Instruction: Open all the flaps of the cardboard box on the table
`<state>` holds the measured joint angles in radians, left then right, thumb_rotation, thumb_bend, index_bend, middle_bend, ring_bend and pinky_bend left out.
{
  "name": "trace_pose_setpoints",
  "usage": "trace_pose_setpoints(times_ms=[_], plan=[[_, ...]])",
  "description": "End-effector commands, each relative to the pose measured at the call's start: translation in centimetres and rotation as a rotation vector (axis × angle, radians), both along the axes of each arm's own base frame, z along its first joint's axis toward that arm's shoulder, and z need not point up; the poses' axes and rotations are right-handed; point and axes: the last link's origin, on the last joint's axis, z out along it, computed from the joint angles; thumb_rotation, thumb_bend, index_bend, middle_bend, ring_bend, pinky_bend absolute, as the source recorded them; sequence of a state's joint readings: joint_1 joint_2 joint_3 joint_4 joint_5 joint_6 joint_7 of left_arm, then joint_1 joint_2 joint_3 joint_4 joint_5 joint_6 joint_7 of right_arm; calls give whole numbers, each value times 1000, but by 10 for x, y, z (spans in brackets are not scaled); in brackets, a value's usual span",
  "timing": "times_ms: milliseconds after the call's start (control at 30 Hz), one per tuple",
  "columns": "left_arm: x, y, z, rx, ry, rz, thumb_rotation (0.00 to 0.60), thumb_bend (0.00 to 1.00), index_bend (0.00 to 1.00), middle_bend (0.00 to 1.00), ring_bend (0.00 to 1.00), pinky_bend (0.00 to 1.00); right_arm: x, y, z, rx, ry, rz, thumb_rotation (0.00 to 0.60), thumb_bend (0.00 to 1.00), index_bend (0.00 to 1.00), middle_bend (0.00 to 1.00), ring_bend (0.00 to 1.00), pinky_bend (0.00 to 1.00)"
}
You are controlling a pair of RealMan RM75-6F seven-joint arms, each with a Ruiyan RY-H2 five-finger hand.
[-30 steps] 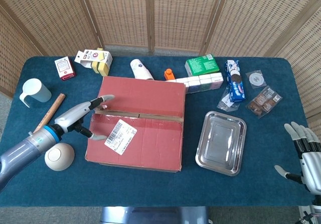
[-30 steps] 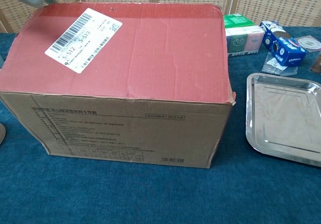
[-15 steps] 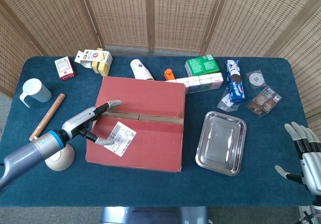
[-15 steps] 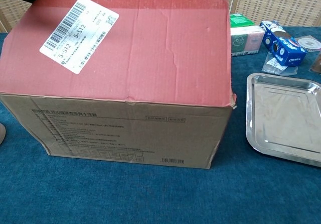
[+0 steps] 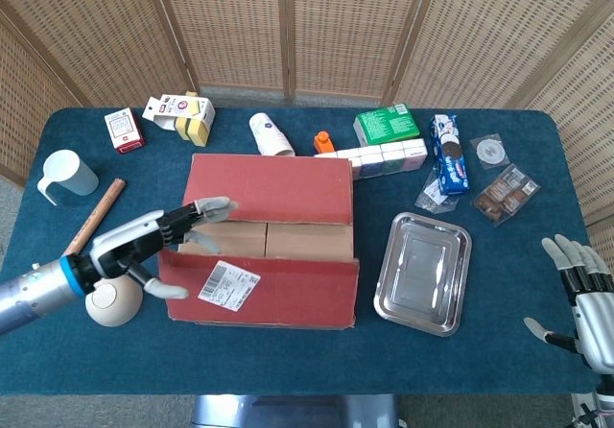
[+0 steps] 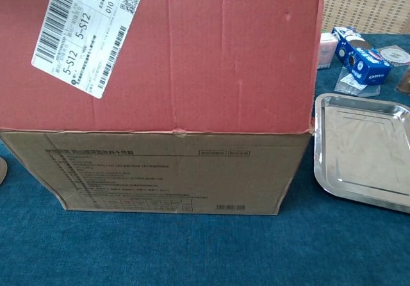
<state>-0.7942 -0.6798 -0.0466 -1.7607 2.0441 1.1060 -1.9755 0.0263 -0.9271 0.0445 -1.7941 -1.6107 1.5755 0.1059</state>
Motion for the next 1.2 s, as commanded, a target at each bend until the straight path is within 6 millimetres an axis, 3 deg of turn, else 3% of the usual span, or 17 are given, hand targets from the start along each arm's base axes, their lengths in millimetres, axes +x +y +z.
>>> trace_pose_setpoints(times_ms=[33,300,433,600,700,1200], plan=[[-7,-5,7,-20,-21,-15,600,0,0,0,0,287,0,0,0,1,1,0,600,0,0,0,0,0],[-2,-19,1,-60,-79,-79,600,0,0,0,0,294,-1,1,-2,3,13,-3,600,0,0,0,0,0],[-1,-24,-1,-65,-87,-98,600,0,0,0,0,246,-2,1,-3,4,19,-5,600,0,0,0,0,0],[-1,-28,-6,-89,-94,-104,600,0,0,0,0,303,-2,1,-3,3,19,-5,600,0,0,0,0,0],[-2,-33,-11,-113,-108,-116,600,0,0,0,0,288,-2,2,-3,4,18,-5,600,0,0,0,0,0],[-2,-61,-14,-151,-209,-197,600,0,0,0,0,483,-3,3,-2,3,20,-7,600,0,0,0,0,0]])
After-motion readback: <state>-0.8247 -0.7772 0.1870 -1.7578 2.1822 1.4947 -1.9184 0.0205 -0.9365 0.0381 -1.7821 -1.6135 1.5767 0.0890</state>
